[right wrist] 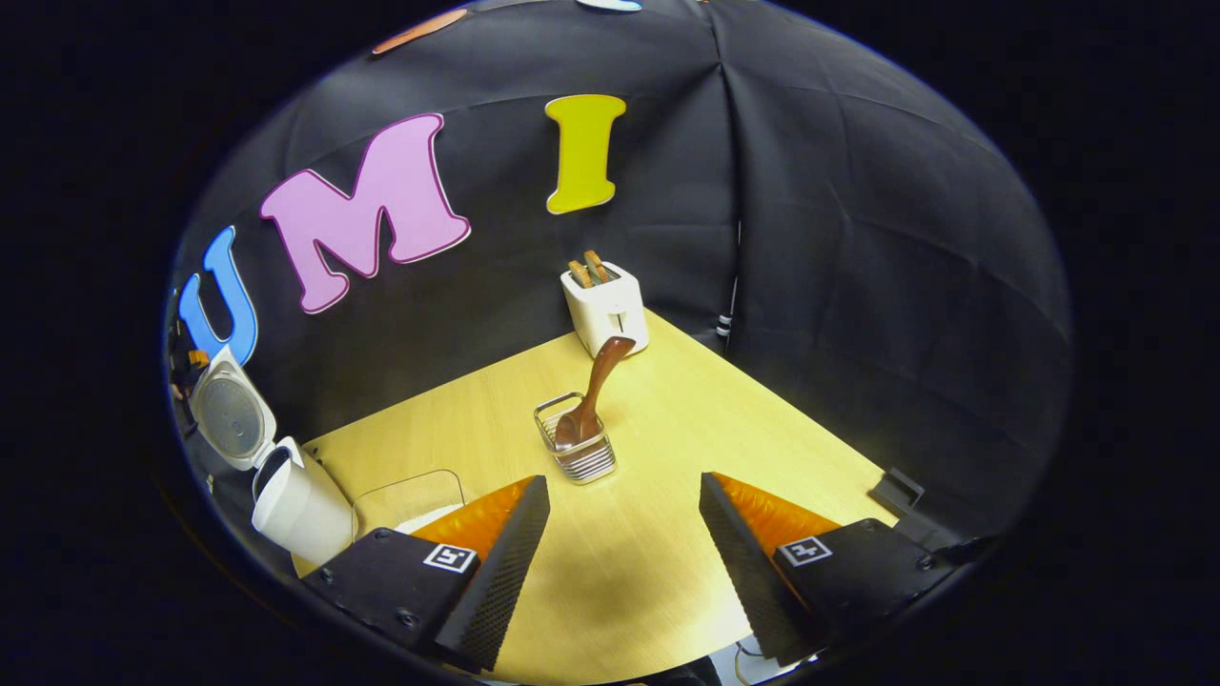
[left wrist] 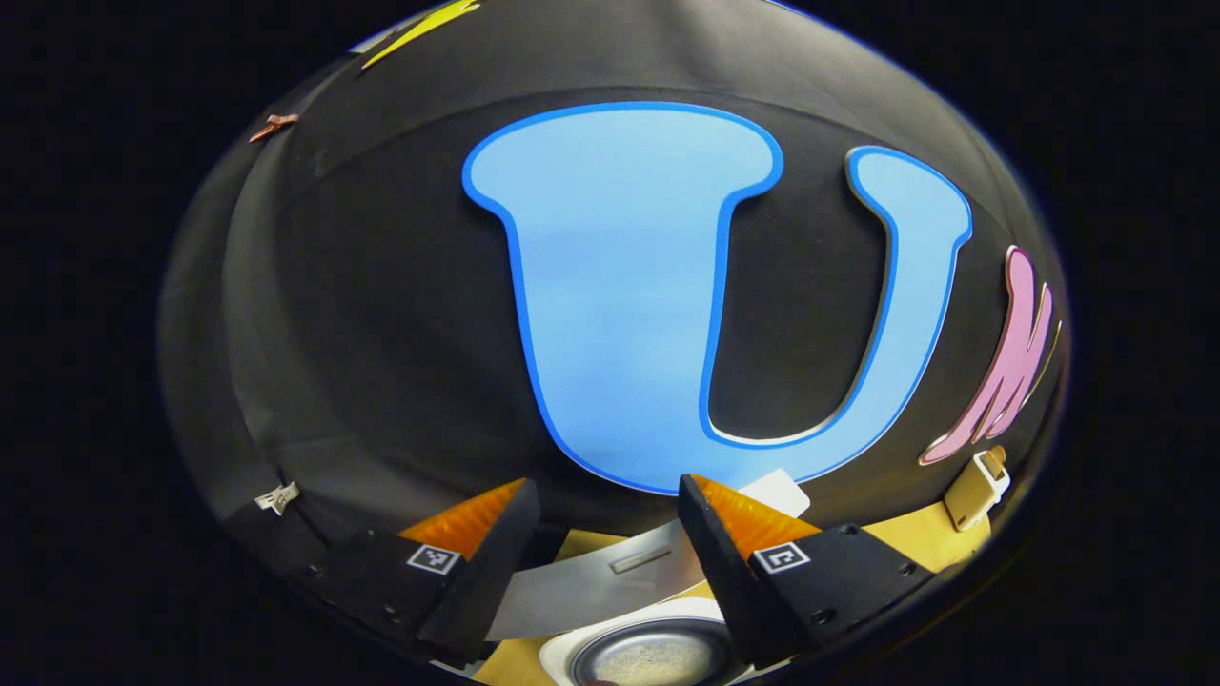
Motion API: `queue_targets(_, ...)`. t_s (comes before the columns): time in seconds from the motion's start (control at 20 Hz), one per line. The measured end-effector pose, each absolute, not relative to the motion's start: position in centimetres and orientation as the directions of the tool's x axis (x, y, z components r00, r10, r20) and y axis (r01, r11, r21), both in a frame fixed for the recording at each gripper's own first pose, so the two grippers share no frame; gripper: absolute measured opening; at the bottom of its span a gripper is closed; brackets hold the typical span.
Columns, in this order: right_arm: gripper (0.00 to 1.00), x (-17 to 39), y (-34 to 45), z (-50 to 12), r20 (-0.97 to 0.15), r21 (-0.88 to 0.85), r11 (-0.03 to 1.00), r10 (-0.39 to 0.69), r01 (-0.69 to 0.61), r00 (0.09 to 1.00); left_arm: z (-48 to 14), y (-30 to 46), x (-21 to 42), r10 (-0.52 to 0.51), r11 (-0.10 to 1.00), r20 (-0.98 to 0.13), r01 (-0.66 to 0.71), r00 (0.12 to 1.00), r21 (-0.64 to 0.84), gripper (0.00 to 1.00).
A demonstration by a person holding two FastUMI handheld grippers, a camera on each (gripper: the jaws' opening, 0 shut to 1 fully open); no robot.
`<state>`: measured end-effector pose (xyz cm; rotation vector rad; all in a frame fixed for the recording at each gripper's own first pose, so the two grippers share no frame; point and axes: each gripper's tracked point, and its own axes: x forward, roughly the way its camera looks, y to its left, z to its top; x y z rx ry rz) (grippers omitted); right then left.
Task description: Close the left gripper, press the button to open the rice cooker; take a wooden spoon from the chopstick holder with the right hand, scoop a spoonful of rice and pour it into the rice cooker, then put the wooden spoon back into the chopstick holder.
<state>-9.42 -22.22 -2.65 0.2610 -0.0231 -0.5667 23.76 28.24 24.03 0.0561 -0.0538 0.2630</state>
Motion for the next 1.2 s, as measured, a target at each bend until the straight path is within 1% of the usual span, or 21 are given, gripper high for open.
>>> queue_targets(0.3, 0.99, -7.3, -20.6, -3.4, -0.071, 0.239, 0.844, -0.478, 0.480, 0.875, 23.2, 27.5, 23.4, 0.203, 0.979, -0.026, -0.203, 0.979, 0.004, 0.98)
queue_targets(0.6, 0.99, -5.5, -20.1, -3.1, -0.063, 0.246, 0.873, -0.419, 0.421, 0.906, 18.8, 22.8, 19.6, 0.166, 0.977, -0.157, -0.184, 0.974, -0.110, 0.98)
queue_targets(0.85, 0.98, -4.1, -20.3, -3.0, -0.062, 0.250, 0.891, -0.375, 0.378, 0.925, 14.1, 19.8, 17.1, 0.181, 0.972, -0.210, -0.208, 0.961, -0.114, 0.98)
queue_targets(1.2, 0.98, -1.8, -19.5, -5.5, -0.139, 0.225, 0.923, -0.287, 0.313, 0.948, 6.7, 16.3, 16.8, 0.245, 0.956, -0.227, -0.274, 0.942, -0.102, 0.98)
